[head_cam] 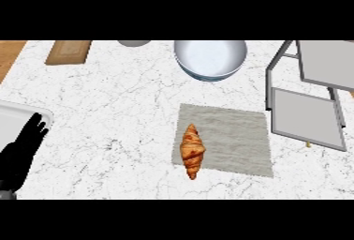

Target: Pick the squash from the placemat and place it in the tiered shelf

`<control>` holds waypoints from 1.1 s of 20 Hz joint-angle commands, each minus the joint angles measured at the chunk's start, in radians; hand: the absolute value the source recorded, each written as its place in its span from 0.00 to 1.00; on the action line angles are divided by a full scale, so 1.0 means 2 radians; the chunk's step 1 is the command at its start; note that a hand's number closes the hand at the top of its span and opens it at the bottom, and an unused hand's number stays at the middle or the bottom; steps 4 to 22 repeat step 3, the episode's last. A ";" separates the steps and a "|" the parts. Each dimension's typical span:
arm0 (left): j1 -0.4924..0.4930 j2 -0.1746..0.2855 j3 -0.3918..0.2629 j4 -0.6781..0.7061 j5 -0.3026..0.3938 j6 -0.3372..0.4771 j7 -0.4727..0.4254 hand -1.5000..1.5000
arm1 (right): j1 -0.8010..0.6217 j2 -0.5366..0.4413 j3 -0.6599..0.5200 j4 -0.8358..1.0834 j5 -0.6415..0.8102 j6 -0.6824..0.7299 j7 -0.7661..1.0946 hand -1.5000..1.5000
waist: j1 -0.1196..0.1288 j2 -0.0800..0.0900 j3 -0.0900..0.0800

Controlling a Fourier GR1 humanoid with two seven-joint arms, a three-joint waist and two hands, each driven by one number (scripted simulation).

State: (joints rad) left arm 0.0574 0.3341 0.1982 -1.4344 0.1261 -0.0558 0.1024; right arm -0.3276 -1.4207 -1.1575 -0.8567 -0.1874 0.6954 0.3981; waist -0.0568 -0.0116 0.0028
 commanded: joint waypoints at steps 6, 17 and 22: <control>0.016 -0.002 0.007 -0.002 -0.006 0.009 -0.008 0.50 | 0.080 -0.068 -0.112 0.115 0.025 0.098 -0.069 0.00 | -0.016 -0.002 0.001; 0.016 -0.002 0.007 -0.002 -0.006 0.009 -0.008 0.50 | 0.080 -0.068 -0.112 0.115 0.025 0.098 -0.069 0.00 | -0.016 -0.002 0.001; 0.016 -0.002 0.007 -0.002 -0.006 0.009 -0.008 0.50 | 0.080 -0.068 -0.112 0.115 0.025 0.098 -0.069 0.00 | -0.016 -0.002 0.001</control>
